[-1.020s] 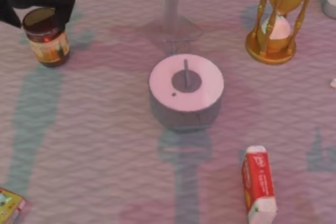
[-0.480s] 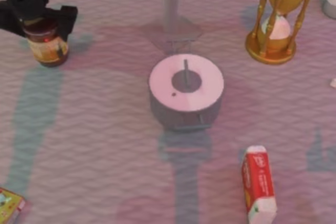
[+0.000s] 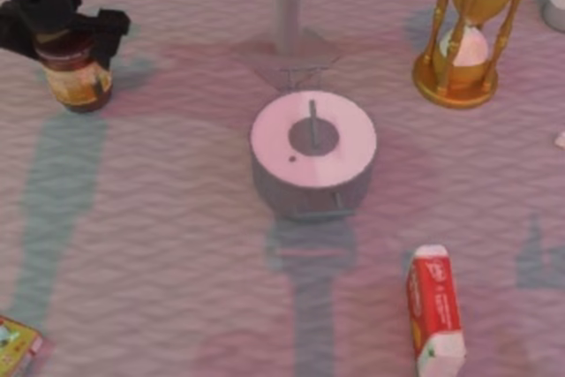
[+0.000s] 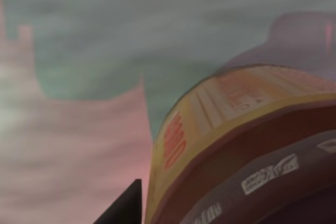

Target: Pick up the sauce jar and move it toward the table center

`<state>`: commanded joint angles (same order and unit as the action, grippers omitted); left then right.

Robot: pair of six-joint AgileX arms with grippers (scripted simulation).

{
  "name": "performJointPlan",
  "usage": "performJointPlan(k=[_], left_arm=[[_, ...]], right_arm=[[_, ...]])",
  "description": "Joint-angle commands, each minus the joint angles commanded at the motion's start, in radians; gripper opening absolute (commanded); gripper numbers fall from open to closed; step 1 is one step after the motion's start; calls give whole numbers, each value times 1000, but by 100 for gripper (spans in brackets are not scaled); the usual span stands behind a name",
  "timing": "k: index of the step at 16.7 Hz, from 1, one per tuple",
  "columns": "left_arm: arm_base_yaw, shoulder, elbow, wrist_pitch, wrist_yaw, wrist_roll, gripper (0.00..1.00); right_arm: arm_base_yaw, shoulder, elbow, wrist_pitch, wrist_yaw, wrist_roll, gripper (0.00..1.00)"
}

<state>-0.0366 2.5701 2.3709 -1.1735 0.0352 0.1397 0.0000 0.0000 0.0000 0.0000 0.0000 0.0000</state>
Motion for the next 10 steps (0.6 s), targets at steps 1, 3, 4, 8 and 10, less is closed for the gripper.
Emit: performJointPlan(k=[1,3,4,8,10], left_arm=[[0,0,0,0,0,0,17],[0,0,0,0,0,0,2],[0,0,0,0,0,0,0],[0,0,0,0,0,0,0],[0,0,0,0,0,0,0]], right_arm=[[0,0,0,0,0,0,100],[0,0,0,0,0,0,100],[0,0,0,0,0,0,100],[0,0,0,0,0,0,100],[0,0,0,0,0,0,100]])
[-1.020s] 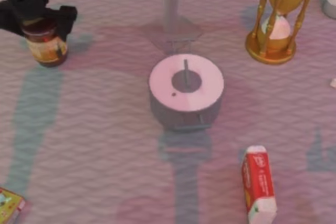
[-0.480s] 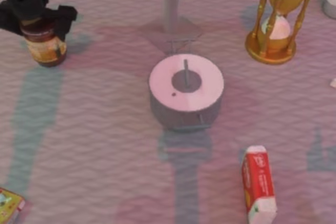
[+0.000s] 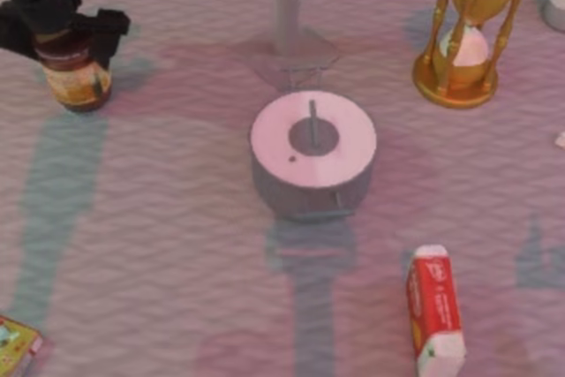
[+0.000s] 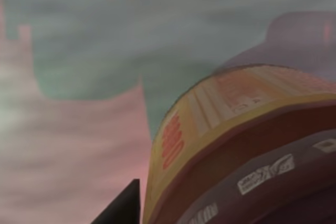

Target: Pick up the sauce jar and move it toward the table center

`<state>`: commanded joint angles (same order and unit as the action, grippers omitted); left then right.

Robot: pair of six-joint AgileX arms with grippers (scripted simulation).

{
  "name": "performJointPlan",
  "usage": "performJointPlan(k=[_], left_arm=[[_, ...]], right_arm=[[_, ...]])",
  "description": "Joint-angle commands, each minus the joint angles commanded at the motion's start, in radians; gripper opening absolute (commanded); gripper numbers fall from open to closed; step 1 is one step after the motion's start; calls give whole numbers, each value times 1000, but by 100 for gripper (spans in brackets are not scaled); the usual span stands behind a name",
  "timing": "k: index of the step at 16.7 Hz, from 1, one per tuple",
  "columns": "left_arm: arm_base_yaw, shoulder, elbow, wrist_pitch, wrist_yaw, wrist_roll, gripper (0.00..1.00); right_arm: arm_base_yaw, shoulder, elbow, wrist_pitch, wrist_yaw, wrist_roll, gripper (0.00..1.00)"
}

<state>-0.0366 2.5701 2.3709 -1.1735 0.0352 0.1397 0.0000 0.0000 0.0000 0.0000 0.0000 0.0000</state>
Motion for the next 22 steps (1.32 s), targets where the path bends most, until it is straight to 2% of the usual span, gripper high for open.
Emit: performJointPlan(k=[5,14,22], left_arm=[[1,-41,-38,-2,-1,0,0],[17,-487,-450,-33,-6,-3,0],[2,-516,-485,-27,-11,-17,0]], right_arm=[[0,0,0,0,0,0,100],[0,0,0,0,0,0,100],[0,0,0,0,0,0,100]])
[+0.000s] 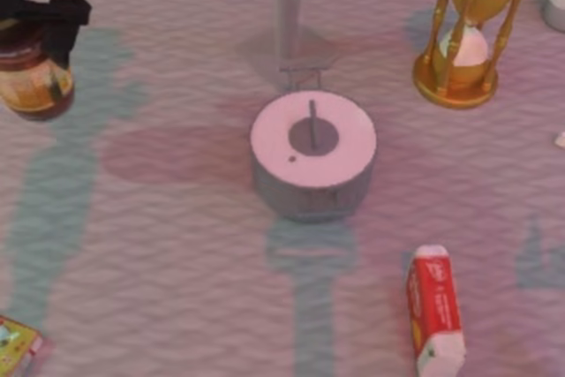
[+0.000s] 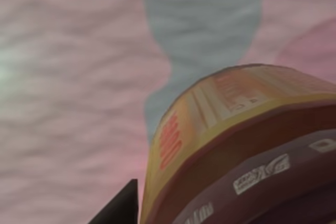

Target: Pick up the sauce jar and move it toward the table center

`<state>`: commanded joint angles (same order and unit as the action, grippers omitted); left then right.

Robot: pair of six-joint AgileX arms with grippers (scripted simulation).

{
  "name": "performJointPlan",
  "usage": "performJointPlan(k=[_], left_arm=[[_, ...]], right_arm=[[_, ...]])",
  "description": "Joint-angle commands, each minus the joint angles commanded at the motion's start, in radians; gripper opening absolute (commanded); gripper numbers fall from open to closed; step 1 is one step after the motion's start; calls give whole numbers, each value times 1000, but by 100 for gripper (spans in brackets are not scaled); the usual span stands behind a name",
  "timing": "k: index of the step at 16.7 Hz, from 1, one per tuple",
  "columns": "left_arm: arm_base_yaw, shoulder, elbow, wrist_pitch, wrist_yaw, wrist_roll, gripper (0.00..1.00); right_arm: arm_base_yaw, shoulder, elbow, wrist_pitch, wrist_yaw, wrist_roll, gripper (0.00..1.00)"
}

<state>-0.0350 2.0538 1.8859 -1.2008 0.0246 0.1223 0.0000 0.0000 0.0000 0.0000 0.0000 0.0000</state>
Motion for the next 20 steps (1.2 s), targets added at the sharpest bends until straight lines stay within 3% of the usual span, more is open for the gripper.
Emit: performJointPlan(k=[10,16,20], left_arm=[[-258,-47,-248,189,-75,-396,0],[-269,-46,-265,204,-79,-415,0],[-269,-12,-328,309,-80,-411,0]], right_arm=[[0,0,0,0,0,0,100],[0,0,0,0,0,0,100],[0,0,0,0,0,0,100]])
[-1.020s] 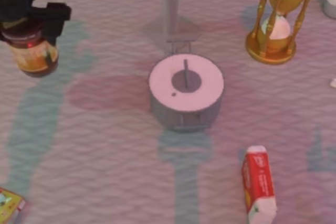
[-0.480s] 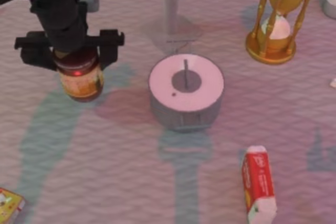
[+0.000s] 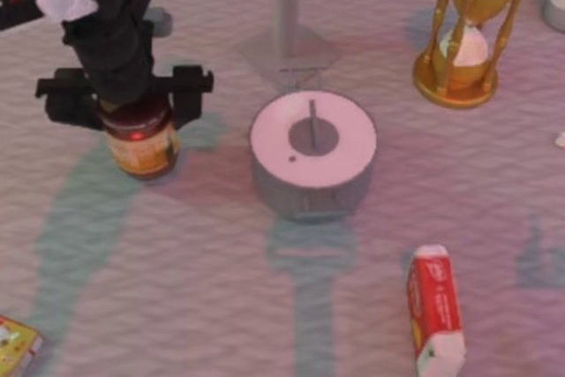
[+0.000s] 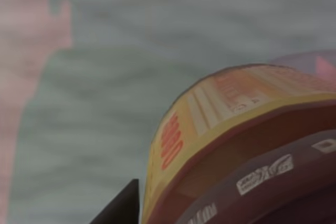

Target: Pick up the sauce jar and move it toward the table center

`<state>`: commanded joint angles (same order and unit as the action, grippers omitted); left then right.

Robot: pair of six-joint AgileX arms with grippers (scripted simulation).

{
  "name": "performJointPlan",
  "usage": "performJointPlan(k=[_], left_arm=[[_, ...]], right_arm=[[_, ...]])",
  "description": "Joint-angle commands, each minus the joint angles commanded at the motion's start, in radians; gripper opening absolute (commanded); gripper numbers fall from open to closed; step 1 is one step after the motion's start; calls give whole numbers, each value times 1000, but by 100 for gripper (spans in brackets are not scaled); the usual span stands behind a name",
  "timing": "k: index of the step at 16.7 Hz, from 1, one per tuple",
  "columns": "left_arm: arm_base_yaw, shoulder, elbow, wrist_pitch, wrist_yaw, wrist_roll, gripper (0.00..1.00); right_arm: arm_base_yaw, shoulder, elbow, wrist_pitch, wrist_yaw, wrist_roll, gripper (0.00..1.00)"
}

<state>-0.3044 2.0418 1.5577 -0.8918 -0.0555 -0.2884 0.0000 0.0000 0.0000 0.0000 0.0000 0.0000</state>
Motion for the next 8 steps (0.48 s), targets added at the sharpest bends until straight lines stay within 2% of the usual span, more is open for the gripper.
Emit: performJointPlan(k=[6,8], left_arm=[[1,26,-40,64,1,0,0],[1,26,-40,64,1,0,15]], right_arm=[[0,0,0,0,0,0,100],[0,0,0,0,0,0,100]])
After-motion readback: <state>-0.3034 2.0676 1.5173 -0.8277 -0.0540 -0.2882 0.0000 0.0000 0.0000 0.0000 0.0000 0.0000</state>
